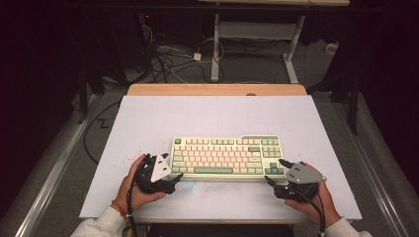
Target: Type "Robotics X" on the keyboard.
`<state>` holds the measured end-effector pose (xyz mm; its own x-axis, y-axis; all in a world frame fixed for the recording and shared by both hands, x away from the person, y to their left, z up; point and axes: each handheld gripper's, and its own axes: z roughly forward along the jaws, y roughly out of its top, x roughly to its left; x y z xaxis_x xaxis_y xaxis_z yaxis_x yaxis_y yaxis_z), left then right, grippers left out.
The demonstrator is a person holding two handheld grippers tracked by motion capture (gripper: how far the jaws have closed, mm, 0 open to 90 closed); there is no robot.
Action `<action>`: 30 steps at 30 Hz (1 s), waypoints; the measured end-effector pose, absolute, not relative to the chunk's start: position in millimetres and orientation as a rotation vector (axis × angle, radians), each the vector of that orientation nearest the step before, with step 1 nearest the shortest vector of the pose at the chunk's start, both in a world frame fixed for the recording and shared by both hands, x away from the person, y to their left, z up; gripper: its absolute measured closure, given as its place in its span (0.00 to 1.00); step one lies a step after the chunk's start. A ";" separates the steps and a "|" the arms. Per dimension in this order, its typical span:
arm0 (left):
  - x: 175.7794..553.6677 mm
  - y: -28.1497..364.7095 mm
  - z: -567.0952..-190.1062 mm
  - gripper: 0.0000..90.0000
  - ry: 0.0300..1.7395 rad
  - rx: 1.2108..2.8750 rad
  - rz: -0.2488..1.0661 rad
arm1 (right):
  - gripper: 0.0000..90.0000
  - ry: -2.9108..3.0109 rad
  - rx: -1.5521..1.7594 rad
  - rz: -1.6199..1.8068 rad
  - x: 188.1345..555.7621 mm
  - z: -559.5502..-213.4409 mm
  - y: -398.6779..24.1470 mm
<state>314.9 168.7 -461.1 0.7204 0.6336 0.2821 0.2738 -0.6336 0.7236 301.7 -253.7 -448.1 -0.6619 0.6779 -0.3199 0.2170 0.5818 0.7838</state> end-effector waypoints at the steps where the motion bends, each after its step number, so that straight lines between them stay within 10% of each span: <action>1: 314.6 169.2 -461.7 0.21 0.690 2.251 0.693 | 0.34 2.197 0.712 0.977 301.6 -448.1 -253.4; 5: 312.7 171.2 -464.6 0.21 0.708 2.260 0.687 | 0.39 2.195 0.711 0.981 302.4 -447.4 -252.9; 16: 306.9 176.8 -471.3 0.22 0.744 2.272 0.662 | 0.92 2.278 0.719 1.049 319.9 -434.7 -241.2; 30: 304.1 184.4 -473.9 0.24 0.781 2.279 0.642 | 1.00 2.405 0.667 0.950 350.2 -442.5 -210.3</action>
<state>304.1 184.4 -473.9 0.7047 0.6700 0.2337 0.3587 -0.6205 0.6974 350.2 -210.3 -442.5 -0.7730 0.5867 -0.2412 0.2635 0.6429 0.7192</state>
